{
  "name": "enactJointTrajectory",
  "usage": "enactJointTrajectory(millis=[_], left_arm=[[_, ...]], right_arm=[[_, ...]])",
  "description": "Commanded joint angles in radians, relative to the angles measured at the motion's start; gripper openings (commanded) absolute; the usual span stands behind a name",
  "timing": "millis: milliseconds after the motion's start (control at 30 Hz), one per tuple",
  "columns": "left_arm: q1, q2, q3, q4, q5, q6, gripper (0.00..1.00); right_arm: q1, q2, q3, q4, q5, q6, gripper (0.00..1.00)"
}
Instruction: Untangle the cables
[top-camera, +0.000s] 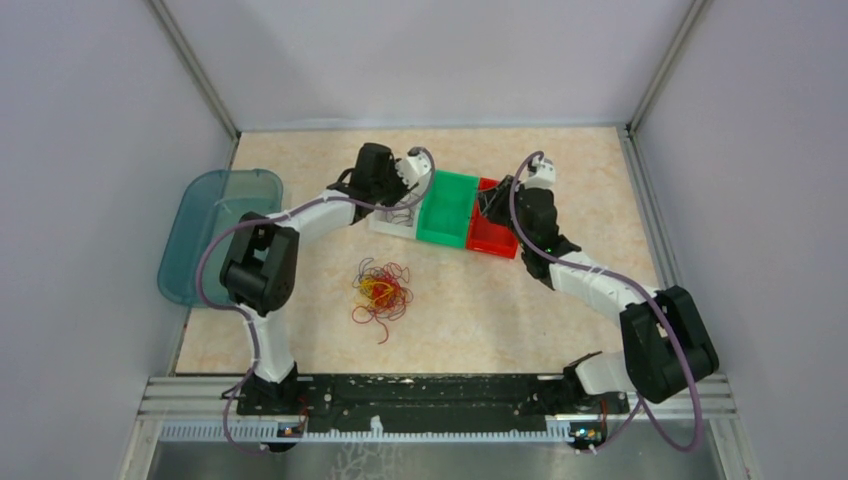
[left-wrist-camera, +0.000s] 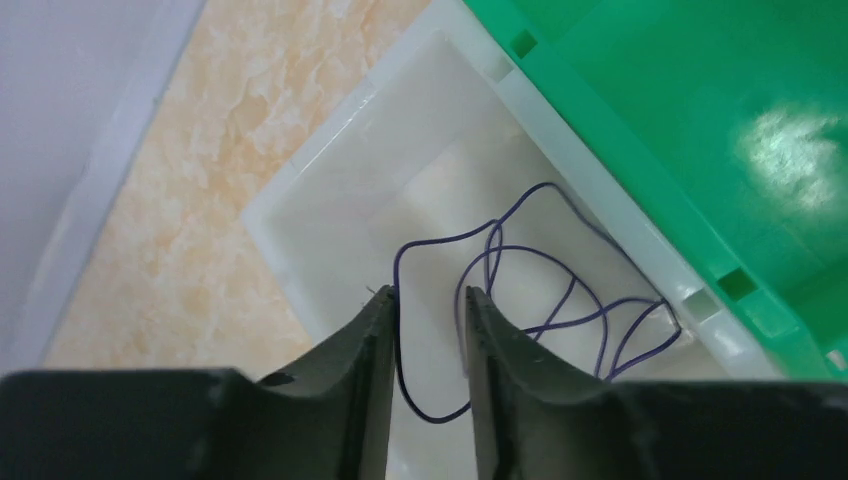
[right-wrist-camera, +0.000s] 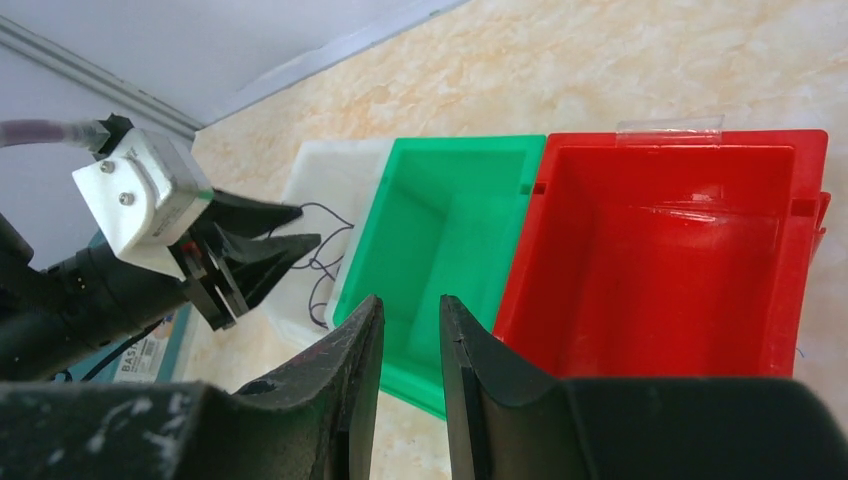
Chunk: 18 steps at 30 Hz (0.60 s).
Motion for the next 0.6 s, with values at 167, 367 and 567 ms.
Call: enactJointTrajectory(millis=[167, 367, 567], left_arm=[[0.010, 0.006, 0.158, -0.119, 0.075, 0.012, 0.74], [0.030, -0.056, 0.238, -0.222, 0.178, -0.017, 0.99], [0.072, -0.098, 0.329, -0.396, 0.314, -0.052, 0.99]], right_arm=[[-0.002, -0.044, -0.003, 0.035, -0.034, 0.005, 0.28], [-0.001, -0.043, 0.000, 0.023, -0.054, -0.001, 0.28], [0.003, -0.045, -0.005, 0.006, -0.101, -0.009, 0.28]])
